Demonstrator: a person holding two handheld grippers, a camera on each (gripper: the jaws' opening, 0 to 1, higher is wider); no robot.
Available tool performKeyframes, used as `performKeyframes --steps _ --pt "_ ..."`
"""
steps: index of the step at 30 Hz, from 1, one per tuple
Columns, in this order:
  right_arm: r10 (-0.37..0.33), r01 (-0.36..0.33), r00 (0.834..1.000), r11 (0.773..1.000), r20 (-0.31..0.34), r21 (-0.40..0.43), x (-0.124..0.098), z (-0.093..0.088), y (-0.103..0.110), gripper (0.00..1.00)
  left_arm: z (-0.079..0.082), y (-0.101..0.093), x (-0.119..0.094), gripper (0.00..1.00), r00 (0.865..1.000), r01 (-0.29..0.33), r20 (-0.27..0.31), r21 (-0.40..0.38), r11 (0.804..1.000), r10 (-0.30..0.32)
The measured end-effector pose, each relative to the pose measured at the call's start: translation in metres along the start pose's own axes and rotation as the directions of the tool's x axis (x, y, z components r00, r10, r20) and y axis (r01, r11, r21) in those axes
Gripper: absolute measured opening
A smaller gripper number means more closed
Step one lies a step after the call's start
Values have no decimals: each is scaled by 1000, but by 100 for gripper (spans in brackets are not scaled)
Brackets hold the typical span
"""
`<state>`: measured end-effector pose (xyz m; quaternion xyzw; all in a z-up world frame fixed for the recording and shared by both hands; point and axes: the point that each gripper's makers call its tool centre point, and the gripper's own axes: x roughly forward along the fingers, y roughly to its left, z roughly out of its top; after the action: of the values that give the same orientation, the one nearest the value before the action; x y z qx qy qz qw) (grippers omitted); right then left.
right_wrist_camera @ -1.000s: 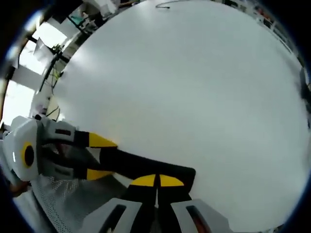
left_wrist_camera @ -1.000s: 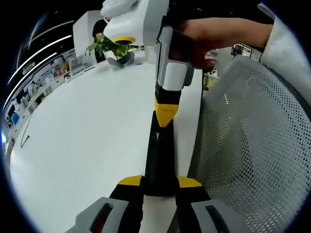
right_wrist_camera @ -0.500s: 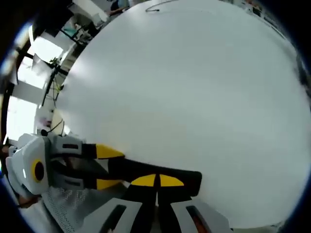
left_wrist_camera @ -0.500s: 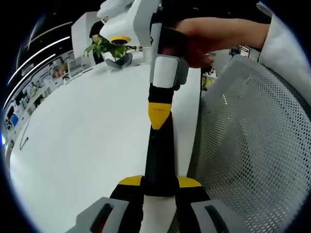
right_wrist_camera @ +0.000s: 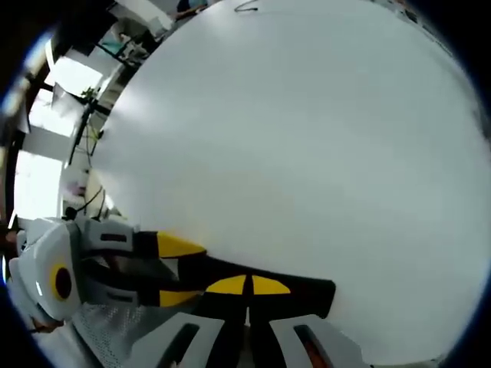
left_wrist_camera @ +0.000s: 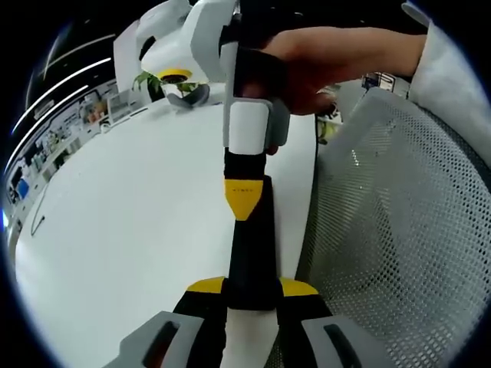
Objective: Press the specified remote control buttons in sequence, fully releasing each button before pressing the next.
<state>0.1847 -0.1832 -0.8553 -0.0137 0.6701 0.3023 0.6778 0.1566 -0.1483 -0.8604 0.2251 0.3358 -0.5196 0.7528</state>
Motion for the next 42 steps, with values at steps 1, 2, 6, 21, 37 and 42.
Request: performKeyframes --steps 1,2,6,21,37,42 --pt "0 0 1000 1000 -4 0 0 0 0 0 0 0 0 23 1000 0 0 -1 1000 0" --pt "-2 2 1000 1000 -12 4 1 0 0 0 0 0 0 23 1000 0 0 0 1000 0" --pt "-2 2 999 1000 -36 7 1 1 0 0 0 0 0 23 1000 0 0 1 1000 0" --pt "-20 21 999 999 -27 44 2 1 -2 0 0 0 0 23 1000 -3 1 -6 1000 3" --pt "11 -16 995 999 96 52 -2 1 -2 0 0 0 -1 23 1000 -6 6 -8 1000 6" --pt "35 -51 981 996 188 78 -15 10 0 0 0 0 0 24 1000 -8 5 -7 1000 8"
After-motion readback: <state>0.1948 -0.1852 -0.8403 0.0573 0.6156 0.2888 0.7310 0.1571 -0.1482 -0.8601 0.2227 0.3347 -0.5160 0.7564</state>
